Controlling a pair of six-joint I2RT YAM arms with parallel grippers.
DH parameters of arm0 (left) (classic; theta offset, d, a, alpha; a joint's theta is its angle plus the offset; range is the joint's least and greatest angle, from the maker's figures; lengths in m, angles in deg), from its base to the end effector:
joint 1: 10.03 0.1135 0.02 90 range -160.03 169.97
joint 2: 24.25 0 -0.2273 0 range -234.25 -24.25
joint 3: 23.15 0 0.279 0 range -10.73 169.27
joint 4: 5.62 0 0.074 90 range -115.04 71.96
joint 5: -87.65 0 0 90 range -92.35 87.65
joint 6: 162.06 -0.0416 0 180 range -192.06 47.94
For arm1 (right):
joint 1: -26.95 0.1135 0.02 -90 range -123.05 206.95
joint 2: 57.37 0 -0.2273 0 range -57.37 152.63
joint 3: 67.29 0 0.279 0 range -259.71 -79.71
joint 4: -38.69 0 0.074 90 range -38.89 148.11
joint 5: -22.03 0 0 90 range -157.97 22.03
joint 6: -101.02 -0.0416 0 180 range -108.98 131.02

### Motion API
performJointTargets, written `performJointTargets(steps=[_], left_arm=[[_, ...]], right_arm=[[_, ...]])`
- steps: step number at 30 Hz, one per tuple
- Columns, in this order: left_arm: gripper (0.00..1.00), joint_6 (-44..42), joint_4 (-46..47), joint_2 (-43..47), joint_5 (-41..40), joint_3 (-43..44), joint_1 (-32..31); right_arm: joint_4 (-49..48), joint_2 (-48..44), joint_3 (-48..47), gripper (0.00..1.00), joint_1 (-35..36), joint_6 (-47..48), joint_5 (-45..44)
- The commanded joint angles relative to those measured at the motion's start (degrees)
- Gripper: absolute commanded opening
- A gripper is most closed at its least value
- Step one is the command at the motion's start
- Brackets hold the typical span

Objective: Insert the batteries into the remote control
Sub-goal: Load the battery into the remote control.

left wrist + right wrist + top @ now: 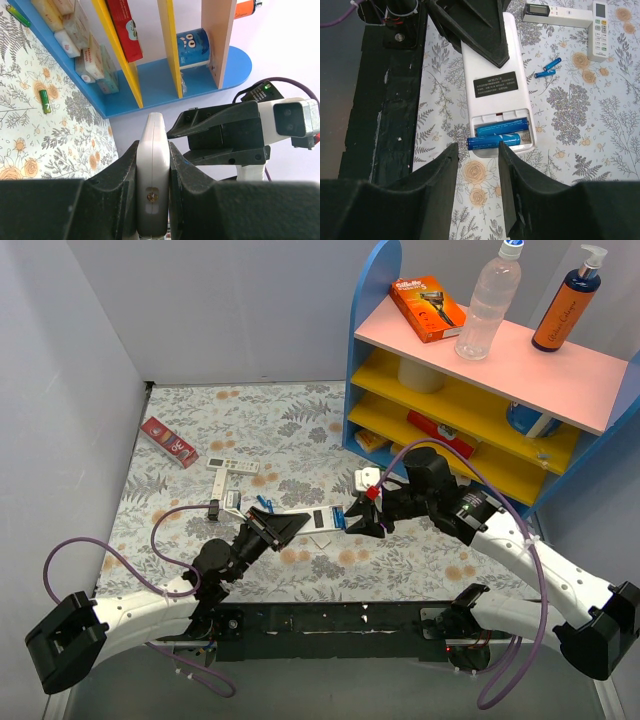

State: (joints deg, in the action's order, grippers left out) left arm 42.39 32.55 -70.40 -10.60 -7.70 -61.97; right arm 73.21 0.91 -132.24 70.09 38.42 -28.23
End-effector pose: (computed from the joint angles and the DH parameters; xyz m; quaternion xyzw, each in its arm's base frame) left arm 0.1382 -0.1669 0.1500 -0.3875 0.5343 -0.7388 0.1359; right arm 0.1798 0.2049 0.2897 -0.6084 0.5563 0.3548 0.4410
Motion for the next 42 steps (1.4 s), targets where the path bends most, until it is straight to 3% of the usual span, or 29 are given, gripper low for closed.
performJointTargets(steps=[1, 18, 42], left_arm=[[0.0, 14.7, 1.0, 1.2, 0.7, -8.1, 0.5], [0.0, 14.6, 1.8, 0.9, 1.3, -7.9, 0.8], [0.0, 14.5, 6.1, 0.6, 3.1, -8.2, 0.8]], right_arm=[[-2.2, 0.3, -0.7, 0.44, -0.1, 0.5, 1.4], [-3.6, 1.5, -0.7, 0.41, -0.1, -1.0, 2.2], [-6.3, 4.7, 1.4, 0.22, 0.0, -1.7, -5.0]])
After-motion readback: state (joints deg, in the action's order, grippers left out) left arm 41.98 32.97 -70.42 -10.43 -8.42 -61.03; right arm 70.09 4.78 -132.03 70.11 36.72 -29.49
